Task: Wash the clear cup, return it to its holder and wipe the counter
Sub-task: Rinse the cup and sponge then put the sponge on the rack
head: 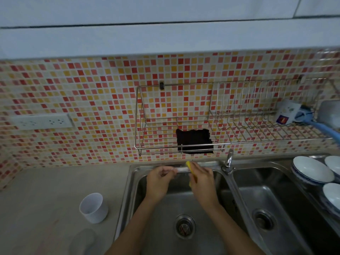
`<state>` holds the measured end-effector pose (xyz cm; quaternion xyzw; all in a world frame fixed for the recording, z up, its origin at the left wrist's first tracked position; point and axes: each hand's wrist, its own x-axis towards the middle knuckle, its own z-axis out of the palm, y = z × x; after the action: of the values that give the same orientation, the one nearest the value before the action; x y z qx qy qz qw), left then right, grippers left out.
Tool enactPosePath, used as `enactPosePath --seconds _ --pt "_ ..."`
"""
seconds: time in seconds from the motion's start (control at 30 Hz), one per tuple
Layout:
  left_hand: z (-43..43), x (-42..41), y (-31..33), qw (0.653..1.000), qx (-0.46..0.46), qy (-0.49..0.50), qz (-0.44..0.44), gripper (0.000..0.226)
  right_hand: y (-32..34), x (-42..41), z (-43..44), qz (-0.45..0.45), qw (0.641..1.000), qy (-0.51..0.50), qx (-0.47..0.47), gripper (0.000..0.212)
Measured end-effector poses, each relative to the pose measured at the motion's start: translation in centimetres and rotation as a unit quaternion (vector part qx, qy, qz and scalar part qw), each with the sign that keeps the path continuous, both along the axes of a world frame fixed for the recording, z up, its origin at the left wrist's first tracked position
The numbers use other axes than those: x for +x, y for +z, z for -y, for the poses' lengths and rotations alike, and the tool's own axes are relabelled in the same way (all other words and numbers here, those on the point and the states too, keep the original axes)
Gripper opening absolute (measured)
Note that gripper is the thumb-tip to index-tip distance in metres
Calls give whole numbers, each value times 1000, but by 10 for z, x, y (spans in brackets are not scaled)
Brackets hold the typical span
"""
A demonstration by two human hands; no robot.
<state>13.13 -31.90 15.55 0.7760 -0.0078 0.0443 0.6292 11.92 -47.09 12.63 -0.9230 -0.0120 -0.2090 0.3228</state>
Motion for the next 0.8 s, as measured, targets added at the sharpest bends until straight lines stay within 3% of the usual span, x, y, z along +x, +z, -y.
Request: enactPosePath --seconds 0.17,0.3,0.4,0.5,0.63,0.73,0.8 --pt "-2 -5 7 1000 -29 -4 -9 8 6 -17 -21 66 993 69 -71 53" --pt "0 -10 8 998 -45 -15 -39 8 20 -6 -6 51 995 38 -70 40" --pt "-4 -14 7 999 2 -35 -12 5 26 -2 7 43 989 70 -121 30" --pt "-10 -18 9 992 78 -90 48 17 30 0 13 21 980 110 -162 25" --pt "-11 -19 13 969 217 -100 70 16 33 2 20 10 981 131 -143 24" --pt "-6 -15 19 987 142 -48 51 7 28 1 17 30 996 50 -66 31" --pt "1 -15 25 995 90 -25 23 15 20 -6 2 33 998 7 -48 38"
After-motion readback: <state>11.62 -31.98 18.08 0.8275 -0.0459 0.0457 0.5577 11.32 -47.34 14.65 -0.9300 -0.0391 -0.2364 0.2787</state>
